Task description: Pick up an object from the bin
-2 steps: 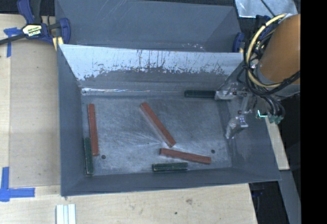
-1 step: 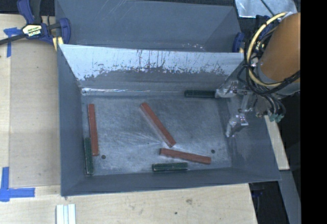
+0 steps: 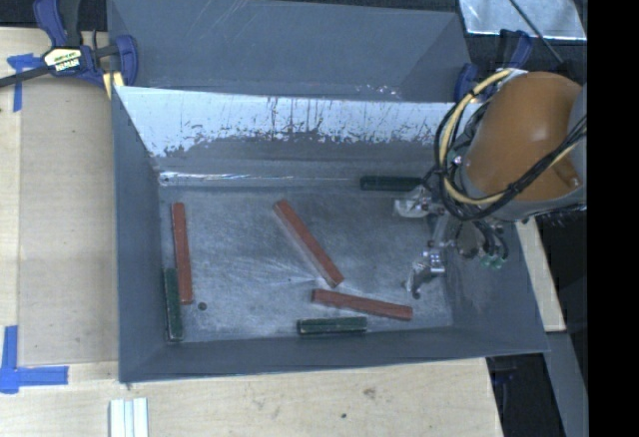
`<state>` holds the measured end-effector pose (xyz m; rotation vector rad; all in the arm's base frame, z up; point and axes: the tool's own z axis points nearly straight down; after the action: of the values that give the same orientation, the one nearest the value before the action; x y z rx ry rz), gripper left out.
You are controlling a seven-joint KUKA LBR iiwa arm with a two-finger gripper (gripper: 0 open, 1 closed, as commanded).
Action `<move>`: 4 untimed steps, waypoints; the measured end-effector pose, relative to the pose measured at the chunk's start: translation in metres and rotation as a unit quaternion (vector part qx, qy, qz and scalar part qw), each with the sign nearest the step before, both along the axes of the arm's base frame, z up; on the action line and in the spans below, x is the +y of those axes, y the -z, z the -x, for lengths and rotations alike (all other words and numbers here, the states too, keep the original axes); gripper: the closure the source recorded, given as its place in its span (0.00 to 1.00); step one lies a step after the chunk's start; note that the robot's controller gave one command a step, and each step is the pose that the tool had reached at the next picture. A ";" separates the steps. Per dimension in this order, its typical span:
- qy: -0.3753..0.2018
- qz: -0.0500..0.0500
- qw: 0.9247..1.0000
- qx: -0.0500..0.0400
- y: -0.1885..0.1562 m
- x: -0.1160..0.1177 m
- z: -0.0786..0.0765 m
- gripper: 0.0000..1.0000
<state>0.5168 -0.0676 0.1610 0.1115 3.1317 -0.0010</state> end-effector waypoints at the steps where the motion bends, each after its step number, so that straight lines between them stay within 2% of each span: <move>1: -0.079 0.000 0.997 0.003 0.009 0.031 0.017 0.00; 2: -0.034 0.000 0.999 0.002 0.029 0.049 0.026 0.00; 3: -0.003 -0.001 1.000 0.009 0.084 0.052 0.031 0.00; 4: -0.006 -0.002 1.000 0.016 0.082 0.053 0.034 1.00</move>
Offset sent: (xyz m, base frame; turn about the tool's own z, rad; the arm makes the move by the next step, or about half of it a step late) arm -0.0309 0.0559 -0.0383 -0.0458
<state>0.4830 -0.0146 0.0795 0.0953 3.1653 0.0051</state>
